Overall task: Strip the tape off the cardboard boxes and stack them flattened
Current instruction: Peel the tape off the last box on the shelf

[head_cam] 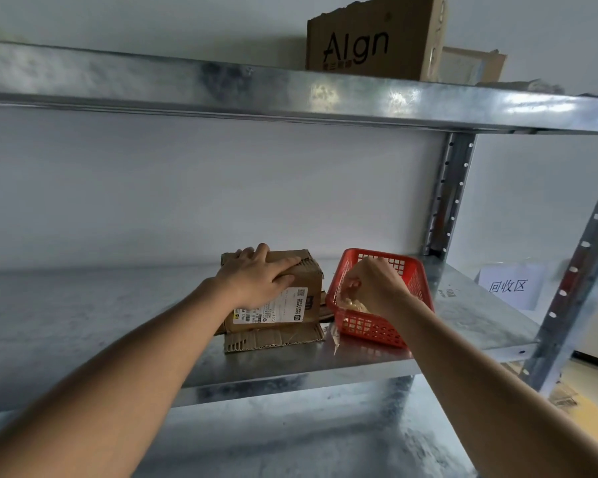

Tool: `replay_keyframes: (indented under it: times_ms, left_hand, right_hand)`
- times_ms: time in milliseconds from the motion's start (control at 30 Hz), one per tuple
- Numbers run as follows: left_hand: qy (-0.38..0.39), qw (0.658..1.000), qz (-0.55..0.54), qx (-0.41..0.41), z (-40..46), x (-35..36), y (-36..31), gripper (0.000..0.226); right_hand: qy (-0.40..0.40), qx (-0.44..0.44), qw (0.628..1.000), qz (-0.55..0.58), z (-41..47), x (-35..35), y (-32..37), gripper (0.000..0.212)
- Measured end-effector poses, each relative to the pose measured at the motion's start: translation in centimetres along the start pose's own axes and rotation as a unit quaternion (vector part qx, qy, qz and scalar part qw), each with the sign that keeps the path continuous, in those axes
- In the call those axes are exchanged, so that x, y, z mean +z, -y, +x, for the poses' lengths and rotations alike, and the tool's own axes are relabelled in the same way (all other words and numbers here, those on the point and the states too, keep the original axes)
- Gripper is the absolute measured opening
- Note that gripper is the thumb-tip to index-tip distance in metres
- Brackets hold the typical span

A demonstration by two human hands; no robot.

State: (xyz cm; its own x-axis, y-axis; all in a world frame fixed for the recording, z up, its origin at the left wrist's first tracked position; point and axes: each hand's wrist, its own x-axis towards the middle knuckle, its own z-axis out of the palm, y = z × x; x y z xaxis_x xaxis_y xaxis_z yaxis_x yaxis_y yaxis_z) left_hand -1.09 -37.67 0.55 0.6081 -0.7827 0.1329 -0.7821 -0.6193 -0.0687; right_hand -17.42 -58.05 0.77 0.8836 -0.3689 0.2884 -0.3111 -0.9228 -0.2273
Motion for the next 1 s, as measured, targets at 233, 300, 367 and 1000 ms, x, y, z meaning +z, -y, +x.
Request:
replay_keyframes:
  times_ms: [233,300,367,1000]
  left_hand:
    - [-0.012,0.999,0.023,0.027,0.0,-0.2,0.1,0.056]
    - [-0.011,0.999,0.032,0.029,0.1,-0.1,0.0,0.057]
    - [-0.01,0.999,0.037,0.032,0.2,-0.1,0.0,0.059]
    - [-0.05,0.931,-0.33,-0.146,-3.2,-0.4,6.8,0.028]
  right_hand:
    - [0.113,-0.005,0.993,-0.026,0.8,-2.0,1.3,0.036]
    - [0.046,-0.009,0.999,-0.012,0.7,-2.1,1.5,0.03]
    - [-0.035,-0.013,0.999,0.001,0.7,-1.8,1.4,0.025]
    - [-0.051,0.043,0.973,0.22,2.6,2.4,8.5,0.049]
